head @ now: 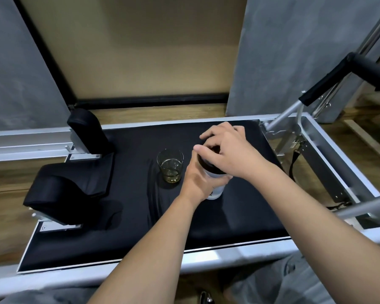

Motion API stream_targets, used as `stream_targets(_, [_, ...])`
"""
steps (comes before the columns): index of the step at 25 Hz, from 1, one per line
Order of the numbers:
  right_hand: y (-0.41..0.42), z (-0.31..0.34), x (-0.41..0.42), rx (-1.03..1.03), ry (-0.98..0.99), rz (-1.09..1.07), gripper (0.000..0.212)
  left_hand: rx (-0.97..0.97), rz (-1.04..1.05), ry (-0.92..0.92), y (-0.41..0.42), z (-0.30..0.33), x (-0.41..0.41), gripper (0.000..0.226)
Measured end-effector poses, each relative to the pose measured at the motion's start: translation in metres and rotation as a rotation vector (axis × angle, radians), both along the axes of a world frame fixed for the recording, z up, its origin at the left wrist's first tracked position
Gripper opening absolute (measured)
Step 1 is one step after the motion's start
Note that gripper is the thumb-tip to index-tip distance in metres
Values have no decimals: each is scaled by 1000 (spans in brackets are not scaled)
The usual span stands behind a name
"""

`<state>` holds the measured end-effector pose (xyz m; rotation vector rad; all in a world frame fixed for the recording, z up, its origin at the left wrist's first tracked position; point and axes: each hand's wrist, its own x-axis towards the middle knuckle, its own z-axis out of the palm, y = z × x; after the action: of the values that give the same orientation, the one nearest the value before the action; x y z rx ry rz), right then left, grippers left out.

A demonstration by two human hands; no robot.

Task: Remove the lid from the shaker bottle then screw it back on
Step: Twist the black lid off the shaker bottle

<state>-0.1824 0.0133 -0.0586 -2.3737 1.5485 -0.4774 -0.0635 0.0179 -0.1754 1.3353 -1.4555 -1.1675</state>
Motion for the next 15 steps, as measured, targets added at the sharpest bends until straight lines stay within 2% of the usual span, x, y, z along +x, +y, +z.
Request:
stream_targets(2, [7, -4, -7, -65, -70, 34, 42, -10, 28, -36, 1, 5, 1, 57])
stream_targets(5, [14, -6, -17, -11, -171, 41, 65, 65, 37, 51, 2, 12, 0, 90])
stream_targets(7, [15, -4, -21, -112, -95, 7, 71, 84, 37, 65, 0, 10, -1, 92])
stream_targets(10, [13, 1, -28, -341, 112, -78, 68, 30, 63, 34, 0, 2, 3, 88])
stream_targets(15, [-4, 14, -24, -112, 366, -394, 71, 21, 58, 29, 2, -3, 0, 86])
